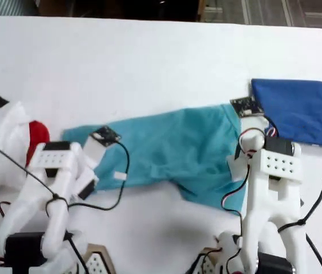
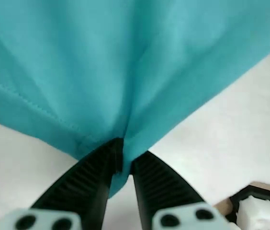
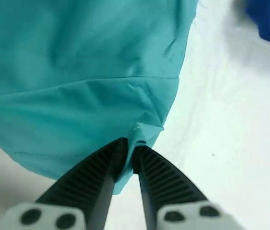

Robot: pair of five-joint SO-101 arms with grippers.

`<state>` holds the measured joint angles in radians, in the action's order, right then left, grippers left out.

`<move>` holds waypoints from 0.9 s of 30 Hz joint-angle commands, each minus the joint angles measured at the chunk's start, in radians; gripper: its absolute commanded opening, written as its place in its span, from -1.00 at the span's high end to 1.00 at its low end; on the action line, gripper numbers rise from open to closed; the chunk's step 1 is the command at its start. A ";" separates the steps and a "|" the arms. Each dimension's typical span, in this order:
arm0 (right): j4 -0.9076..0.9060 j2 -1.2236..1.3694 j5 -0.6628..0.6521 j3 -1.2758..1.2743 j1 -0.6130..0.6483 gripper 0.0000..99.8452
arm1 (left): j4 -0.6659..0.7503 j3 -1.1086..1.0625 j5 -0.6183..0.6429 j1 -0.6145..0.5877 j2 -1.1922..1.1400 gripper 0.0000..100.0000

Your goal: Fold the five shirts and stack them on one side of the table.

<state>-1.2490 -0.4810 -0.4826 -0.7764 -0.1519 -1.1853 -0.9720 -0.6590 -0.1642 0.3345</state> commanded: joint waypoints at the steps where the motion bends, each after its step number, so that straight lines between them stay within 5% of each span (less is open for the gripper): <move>1: 0.015 -0.036 -0.006 0.006 -0.005 0.87 | 0.008 0.002 -0.003 -0.006 0.032 0.93; 7: 0.015 -0.047 -0.006 0.012 -0.005 0.53 | -0.034 0.015 -0.057 -0.009 0.040 0.63; 15: 0.010 -0.047 0.003 0.124 -0.008 0.51 | -0.328 0.332 -0.066 -0.009 0.041 0.57; 18: 0.024 -0.036 0.054 0.216 -0.005 0.65 | -0.413 0.535 -0.058 -0.011 0.037 0.59; 21: 0.094 -0.016 0.167 0.276 -0.004 0.99 | -0.423 0.676 -0.051 -0.015 0.025 0.96; 27: 0.199 0.193 0.192 0.390 0.157 0.96 | -0.324 0.725 0.055 0.003 -0.196 0.95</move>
<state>-1.1063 -0.3782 -0.3046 -0.4710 -0.0690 -1.5735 -0.2954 -0.6605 -0.1657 0.2378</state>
